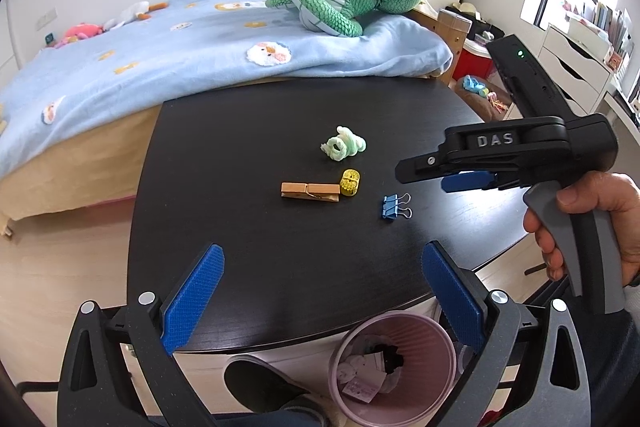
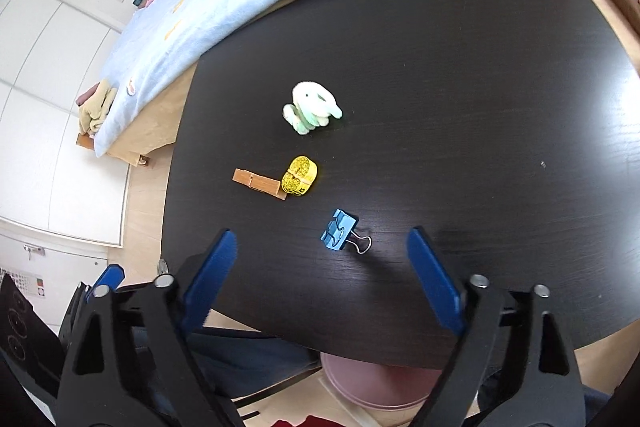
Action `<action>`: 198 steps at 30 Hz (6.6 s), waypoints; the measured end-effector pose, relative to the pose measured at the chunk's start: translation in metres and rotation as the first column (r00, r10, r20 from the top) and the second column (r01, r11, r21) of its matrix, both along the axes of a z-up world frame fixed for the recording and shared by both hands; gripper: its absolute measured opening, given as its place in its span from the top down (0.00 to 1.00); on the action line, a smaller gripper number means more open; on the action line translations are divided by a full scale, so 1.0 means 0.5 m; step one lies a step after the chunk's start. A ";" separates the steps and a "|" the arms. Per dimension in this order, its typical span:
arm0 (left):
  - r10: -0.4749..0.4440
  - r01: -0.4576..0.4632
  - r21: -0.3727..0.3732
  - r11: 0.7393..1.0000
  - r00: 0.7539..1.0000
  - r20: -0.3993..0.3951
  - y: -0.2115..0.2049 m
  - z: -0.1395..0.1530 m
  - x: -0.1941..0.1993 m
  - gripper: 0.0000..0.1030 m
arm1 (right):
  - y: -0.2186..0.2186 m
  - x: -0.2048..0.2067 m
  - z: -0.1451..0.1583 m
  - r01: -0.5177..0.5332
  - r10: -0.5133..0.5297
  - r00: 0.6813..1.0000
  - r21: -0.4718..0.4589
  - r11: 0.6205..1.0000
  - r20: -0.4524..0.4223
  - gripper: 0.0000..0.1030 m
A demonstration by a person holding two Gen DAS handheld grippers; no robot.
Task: Collect trash
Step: 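Reach the right gripper to the remaining blue binder clip and close on it, then grasp the wooden clothespin with the left gripper while the right gripper holds the clip, then carry the blue clip over the pink bin and open the right gripper, then carry the wooden clothespin over the bin and open the left gripper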
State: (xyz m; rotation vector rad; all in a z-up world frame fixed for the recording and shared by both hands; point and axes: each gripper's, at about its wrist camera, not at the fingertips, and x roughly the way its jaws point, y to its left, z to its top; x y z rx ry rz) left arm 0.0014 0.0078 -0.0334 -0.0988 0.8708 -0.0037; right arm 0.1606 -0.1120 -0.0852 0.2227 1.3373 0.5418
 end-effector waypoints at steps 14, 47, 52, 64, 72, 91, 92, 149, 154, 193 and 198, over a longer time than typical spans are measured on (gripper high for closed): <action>0.006 -0.006 -0.018 1.000 1.000 -0.010 0.001 -0.011 0.005 0.07 | 0.008 0.016 -0.046 0.016 -0.014 0.998 0.032 0.999 -0.068 0.69; -0.012 0.012 -0.010 1.000 0.999 -0.052 0.010 -0.020 0.063 0.07 | -0.013 0.007 0.002 -0.005 0.005 1.000 0.054 0.999 -0.002 0.99; -0.029 0.030 0.012 0.999 0.996 -0.080 0.010 -0.031 0.101 0.07 | -0.024 0.009 0.014 -0.005 0.005 1.000 0.053 0.999 0.005 0.99; -0.039 0.047 0.037 0.998 0.982 -0.184 0.019 -0.096 0.191 0.07 | -0.029 0.005 0.020 -0.002 0.001 1.000 0.051 0.999 0.015 0.99; -0.022 0.035 0.052 0.998 0.971 -0.238 0.031 -0.142 0.219 0.07 | -0.029 0.005 0.015 -0.004 0.003 1.000 0.048 0.999 0.015 0.99; 0.001 0.016 0.064 0.998 0.965 -0.262 0.031 -0.162 0.232 0.42 | -0.027 0.004 0.004 -0.011 0.010 1.000 0.043 0.999 0.010 0.99; 0.002 0.015 0.063 0.998 0.965 -0.263 0.030 -0.163 0.234 0.42 | -0.026 0.003 0.004 -0.012 0.011 1.000 0.041 0.999 0.011 0.99; -0.158 0.159 0.024 0.987 0.987 -0.024 -0.101 0.058 -0.161 0.42 | -0.078 -0.409 0.168 -0.313 0.365 0.883 -0.207 0.927 0.295 0.99; -0.145 0.145 0.015 0.989 0.989 -0.022 -0.091 0.062 -0.175 0.42 | -0.076 -0.416 0.163 -0.328 0.375 0.882 -0.199 0.924 0.286 0.99; -0.224 0.224 -0.011 0.975 0.975 -0.012 -0.121 0.074 -0.177 0.42 | -0.145 -0.381 0.189 -0.118 0.211 0.904 -0.259 0.959 0.371 0.03; -0.236 0.235 -0.014 0.972 0.972 -0.012 -0.129 0.077 -0.174 0.42 | -0.162 -0.380 0.200 -0.096 0.191 0.904 -0.254 0.962 0.382 0.03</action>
